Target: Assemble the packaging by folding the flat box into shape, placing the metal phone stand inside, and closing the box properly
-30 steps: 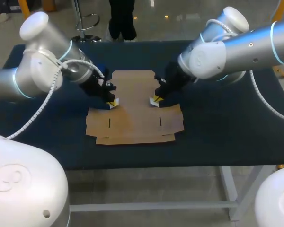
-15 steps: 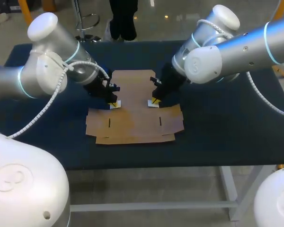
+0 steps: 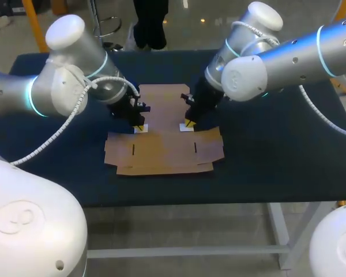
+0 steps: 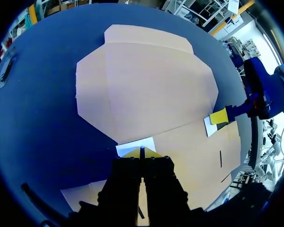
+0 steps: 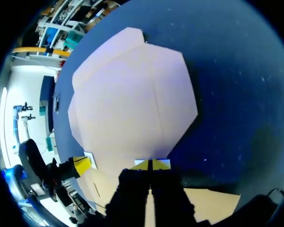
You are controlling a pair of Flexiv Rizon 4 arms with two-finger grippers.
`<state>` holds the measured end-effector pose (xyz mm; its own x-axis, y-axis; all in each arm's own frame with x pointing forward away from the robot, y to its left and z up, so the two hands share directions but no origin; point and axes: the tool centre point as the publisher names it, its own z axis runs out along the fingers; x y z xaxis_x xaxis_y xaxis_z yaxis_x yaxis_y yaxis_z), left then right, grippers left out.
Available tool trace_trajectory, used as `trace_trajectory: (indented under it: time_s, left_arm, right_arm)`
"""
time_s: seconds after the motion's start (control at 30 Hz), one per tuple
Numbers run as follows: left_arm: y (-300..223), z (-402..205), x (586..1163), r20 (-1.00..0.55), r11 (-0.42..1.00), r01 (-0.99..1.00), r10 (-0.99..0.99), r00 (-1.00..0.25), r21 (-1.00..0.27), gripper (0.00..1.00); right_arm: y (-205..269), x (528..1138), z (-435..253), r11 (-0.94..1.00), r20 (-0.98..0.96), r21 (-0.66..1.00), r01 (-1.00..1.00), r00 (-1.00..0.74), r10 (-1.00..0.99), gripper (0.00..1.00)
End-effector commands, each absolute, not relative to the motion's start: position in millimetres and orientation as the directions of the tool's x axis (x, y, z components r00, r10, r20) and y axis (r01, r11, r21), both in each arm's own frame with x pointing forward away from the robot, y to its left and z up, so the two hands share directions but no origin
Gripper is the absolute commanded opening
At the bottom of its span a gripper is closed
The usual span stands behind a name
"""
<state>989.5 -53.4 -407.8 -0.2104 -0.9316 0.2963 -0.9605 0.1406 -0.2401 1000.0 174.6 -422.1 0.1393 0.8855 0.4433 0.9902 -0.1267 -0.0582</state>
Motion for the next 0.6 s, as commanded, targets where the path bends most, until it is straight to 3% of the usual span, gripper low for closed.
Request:
trace_trajectory:
  time_s: [0.03, 0.6]
  left_arm:
    - [-52, -404, 986, 0.275, 0.135, -0.957, -0.939, -0.207, -0.258, 0.00]
    - [-33, -371, 978, 0.286, 0.130, -0.946, -0.933, -0.218, -0.298, 0.00]
  right_arm:
    - [169, 1001, -421, -0.121, 0.467, -0.048, 0.991, 0.130, 0.875, 0.00]
    - [132, 1006, -399, 0.017, 0.623, -0.051, 0.999, 0.019, 0.782, 0.00]
